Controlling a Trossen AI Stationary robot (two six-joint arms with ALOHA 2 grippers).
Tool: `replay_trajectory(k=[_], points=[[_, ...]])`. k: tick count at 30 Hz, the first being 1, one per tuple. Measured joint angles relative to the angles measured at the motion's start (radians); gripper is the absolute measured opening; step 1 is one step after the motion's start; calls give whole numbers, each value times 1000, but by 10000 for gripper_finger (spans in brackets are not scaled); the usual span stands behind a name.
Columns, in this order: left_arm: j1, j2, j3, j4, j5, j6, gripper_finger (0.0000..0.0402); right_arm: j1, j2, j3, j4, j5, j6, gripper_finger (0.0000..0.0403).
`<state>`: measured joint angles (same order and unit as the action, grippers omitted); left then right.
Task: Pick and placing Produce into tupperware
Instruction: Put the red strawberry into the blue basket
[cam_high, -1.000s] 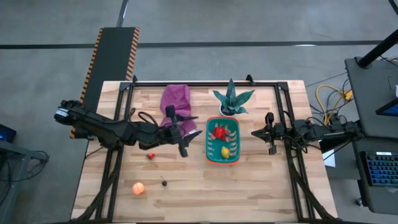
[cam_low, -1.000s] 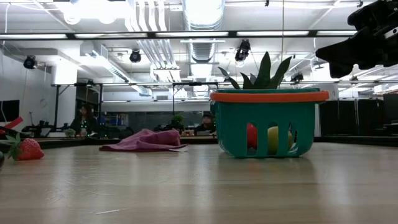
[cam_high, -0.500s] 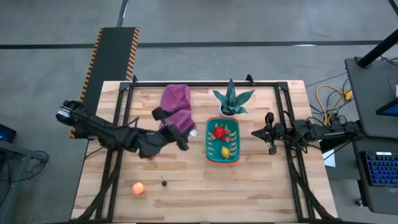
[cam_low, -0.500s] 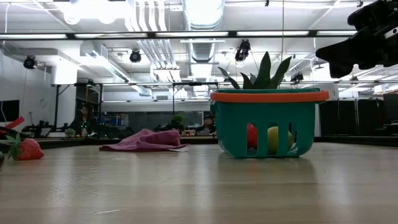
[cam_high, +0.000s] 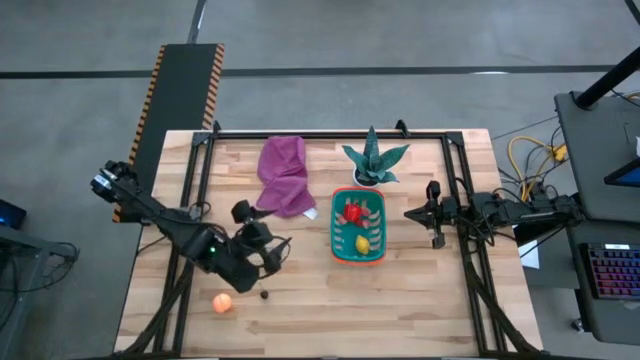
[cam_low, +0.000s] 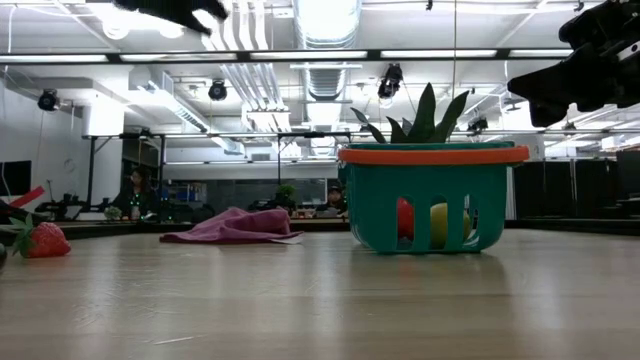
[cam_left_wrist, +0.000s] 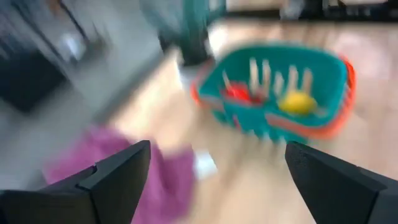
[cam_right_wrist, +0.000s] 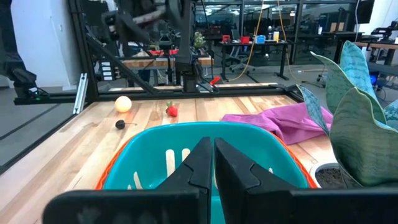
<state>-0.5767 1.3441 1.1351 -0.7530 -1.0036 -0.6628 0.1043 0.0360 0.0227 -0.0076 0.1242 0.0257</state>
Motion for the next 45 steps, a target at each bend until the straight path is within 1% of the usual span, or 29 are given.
replay_trajectory(k=[3,5,10,12,18,22,24,26,30,38,43,45], points=[[0,1,-8,-136,175,-262,356,0,0,0,0,0,0,9],[0,12,-21,-216,278,-391,356,0,0,0,0,0,0,9],[0,57,-33,-381,479,-616,356,0,0,0,0,4,0,9],[1,76,-33,-401,541,-678,356,0,0,0,0,5,0,9],[6,121,-33,-436,660,-822,356,0,0,0,1,8,-1,9],[13,154,-34,-542,672,-930,356,0,0,0,1,8,-7,9],[18,171,-42,-577,682,-952,356,0,0,0,1,8,-19,9],[27,183,-52,-568,701,-950,356,0,0,0,1,8,-25,9],[44,212,-63,-554,729,-912,356,0,0,0,1,8,-26,9],[95,231,-113,-407,789,-749,356,0,0,0,1,8,-26,9],[117,230,-155,-404,809,-744,356,0,2,0,1,8,-26,9],[126,229,-180,-376,825,-741,356,0,3,0,1,8,-26,9]])
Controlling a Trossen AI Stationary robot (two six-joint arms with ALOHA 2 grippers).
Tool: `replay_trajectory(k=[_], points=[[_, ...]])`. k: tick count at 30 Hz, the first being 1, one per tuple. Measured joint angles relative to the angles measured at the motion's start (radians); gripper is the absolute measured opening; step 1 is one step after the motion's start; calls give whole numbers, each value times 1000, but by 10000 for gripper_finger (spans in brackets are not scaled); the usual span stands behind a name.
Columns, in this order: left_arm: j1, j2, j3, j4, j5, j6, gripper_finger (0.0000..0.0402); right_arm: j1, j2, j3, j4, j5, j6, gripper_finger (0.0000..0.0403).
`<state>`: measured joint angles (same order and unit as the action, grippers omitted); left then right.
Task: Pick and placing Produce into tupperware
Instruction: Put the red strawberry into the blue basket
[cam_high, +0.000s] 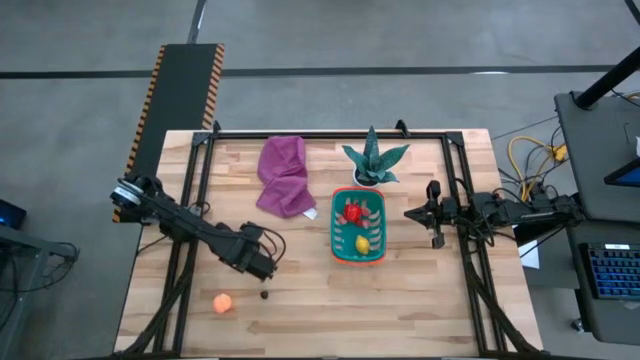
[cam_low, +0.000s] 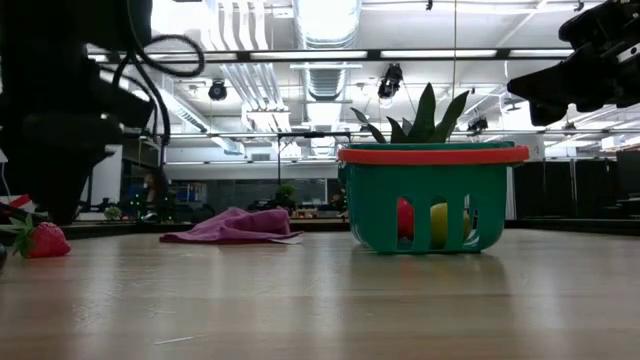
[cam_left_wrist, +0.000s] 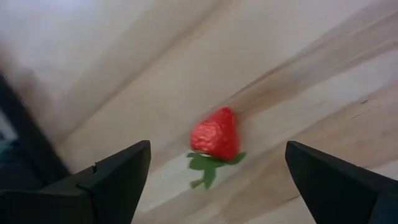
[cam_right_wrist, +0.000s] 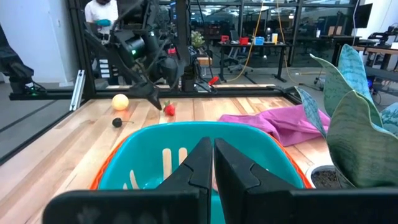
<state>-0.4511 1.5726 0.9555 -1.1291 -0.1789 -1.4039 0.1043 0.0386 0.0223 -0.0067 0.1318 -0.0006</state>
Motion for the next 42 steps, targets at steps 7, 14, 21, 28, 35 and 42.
replay_trajectory(k=[7,14,21,28,35,42], points=[[11,0,-108,161,69,25,356,0,4,0,0,0,0,9],[13,-4,-142,194,65,66,356,0,4,0,0,0,-2,9],[36,-3,-147,205,67,128,356,0,4,0,0,0,-12,9],[69,-3,-151,227,80,214,356,0,4,0,0,0,-22,9],[85,-2,-157,231,92,244,356,0,4,0,0,0,-19,9],[88,-1,-158,239,102,267,313,0,4,0,0,0,-19,9]])
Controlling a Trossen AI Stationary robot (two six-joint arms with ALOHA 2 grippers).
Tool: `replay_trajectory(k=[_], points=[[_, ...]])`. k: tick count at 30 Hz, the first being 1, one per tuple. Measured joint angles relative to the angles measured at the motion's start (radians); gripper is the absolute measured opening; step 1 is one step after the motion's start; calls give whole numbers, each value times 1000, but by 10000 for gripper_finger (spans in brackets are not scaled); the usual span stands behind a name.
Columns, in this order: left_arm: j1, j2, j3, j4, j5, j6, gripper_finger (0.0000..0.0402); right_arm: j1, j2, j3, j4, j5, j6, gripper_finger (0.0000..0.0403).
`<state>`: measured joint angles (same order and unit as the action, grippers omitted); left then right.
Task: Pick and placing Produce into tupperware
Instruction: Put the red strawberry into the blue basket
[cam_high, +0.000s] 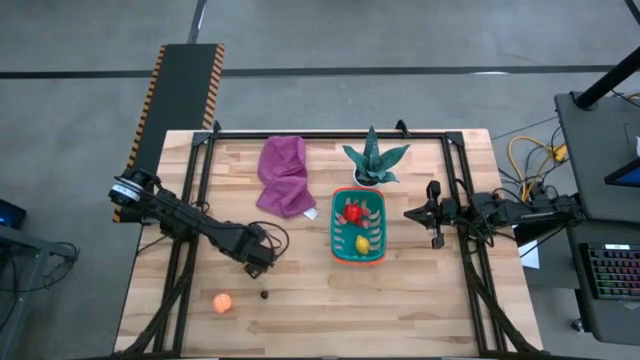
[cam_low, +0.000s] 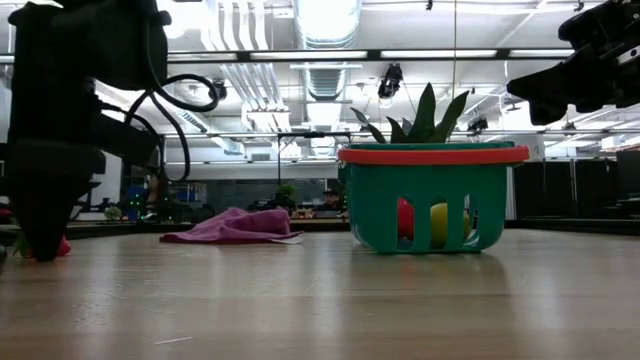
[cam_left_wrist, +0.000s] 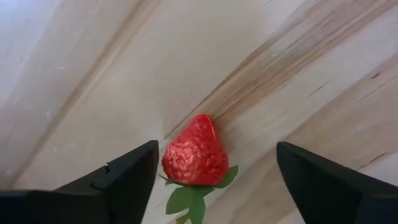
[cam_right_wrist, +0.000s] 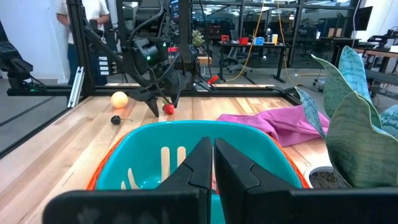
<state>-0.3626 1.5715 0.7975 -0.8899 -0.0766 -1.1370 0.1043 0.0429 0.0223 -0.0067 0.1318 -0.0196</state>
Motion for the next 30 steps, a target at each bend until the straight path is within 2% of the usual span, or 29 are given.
replay_trajectory(k=[13,18,30], points=[[2,1,0,8,4,1,167,0,0,0,0,0,0,9],[3,1,-1,-2,-13,49,121,0,0,0,0,0,0,9],[3,2,8,9,-27,178,121,0,0,0,0,0,0,9]])
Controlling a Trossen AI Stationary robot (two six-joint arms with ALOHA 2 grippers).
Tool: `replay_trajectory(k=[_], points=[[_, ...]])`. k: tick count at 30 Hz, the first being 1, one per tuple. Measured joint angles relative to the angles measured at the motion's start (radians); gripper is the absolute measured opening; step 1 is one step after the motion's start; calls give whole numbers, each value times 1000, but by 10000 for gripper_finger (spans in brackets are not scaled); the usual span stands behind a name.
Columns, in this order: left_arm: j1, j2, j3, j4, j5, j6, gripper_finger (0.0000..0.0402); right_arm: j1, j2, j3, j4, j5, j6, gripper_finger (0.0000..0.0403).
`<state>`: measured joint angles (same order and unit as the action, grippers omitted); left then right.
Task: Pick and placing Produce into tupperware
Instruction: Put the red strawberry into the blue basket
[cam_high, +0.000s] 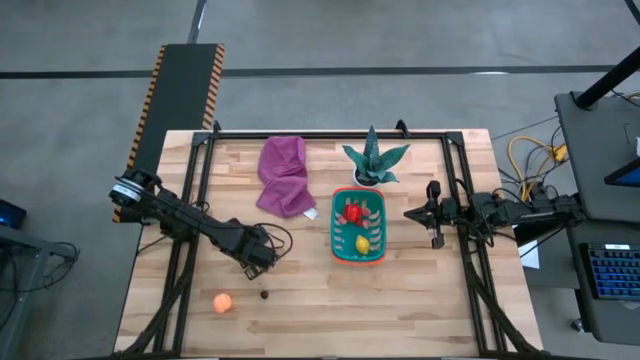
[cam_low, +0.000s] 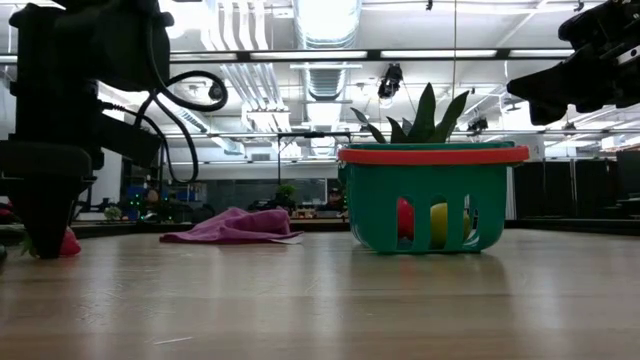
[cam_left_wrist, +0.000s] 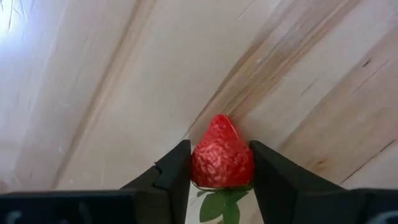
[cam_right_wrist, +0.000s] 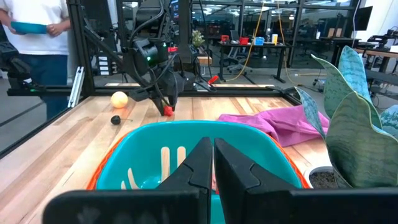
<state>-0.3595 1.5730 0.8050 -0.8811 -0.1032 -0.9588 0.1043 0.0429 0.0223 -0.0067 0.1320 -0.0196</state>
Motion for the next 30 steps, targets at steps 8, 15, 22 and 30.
replay_trajectory(k=[8,15,22,30], points=[[0,0,5,7,1,29,122,0,0,0,0,0,0,9],[0,2,23,4,0,61,122,0,0,0,0,0,0,9],[0,3,38,32,-12,84,123,0,0,0,0,0,0,9],[0,2,82,23,-38,152,123,0,0,0,0,0,0,9]])
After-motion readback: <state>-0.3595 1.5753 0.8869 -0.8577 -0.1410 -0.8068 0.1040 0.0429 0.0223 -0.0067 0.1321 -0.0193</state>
